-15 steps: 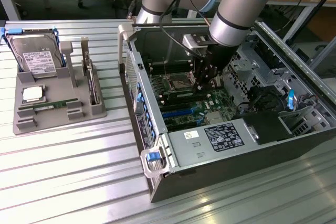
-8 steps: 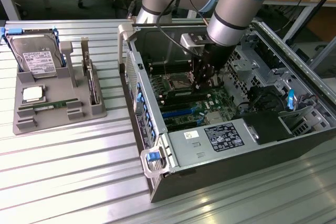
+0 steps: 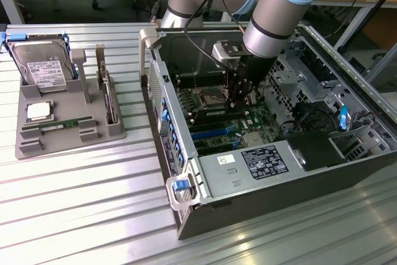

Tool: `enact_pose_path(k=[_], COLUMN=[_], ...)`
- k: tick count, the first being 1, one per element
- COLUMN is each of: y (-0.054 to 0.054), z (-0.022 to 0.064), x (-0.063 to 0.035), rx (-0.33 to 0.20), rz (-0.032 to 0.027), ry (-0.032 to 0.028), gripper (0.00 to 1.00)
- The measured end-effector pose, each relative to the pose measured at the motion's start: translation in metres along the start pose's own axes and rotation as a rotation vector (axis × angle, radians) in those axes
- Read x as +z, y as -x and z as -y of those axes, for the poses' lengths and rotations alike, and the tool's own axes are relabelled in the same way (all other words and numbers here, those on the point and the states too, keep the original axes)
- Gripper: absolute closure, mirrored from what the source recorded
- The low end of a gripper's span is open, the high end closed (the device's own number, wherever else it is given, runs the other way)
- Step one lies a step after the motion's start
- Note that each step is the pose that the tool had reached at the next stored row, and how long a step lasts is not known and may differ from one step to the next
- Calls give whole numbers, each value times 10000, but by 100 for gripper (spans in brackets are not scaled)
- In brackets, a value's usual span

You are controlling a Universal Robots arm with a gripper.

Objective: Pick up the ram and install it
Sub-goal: 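Insert the ram into the slot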

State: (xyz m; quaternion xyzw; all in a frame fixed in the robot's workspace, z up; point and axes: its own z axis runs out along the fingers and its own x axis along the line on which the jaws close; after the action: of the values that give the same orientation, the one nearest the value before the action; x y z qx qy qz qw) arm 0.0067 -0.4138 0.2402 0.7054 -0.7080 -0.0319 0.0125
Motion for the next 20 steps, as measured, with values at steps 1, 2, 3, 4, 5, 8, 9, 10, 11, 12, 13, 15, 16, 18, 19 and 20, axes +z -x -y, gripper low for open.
enact_pose_path(k=[1, 2, 3, 4, 5, 8, 9, 10, 11, 12, 13, 15, 16, 18, 19, 20], y=[-1, 0, -1, -15, -28, -29, -19, 18, 20, 20, 12, -7, -8, -9, -9, -10], z=[0, 0, -1, -1, -1, 1, 1, 1, 1, 1, 0, 0, 1, 2, 2, 3], x=[-7, -17, -19, -19, -17, -3, 2, 5, 6, 7, 7, 6, 6, 11, 16, 18], rx=[-1, -2, -1, 0, -1, 0, -1, -1, -2, -1, 1, 1, 0, -1, 0, -1], rz=[-2, -1, 1, -2, -2, -3, -2, -2, -2, -2, 0, -1, -2, -3, -2, -1], ry=[-6, -10, -12, -11, -11, -7, -7, -7, -6, -6, -6, -7, -7, -5, -4, -3], gripper=[88, 88, 88, 88, 88, 88, 88, 88, 88, 88, 88, 88, 88, 88, 88, 88])
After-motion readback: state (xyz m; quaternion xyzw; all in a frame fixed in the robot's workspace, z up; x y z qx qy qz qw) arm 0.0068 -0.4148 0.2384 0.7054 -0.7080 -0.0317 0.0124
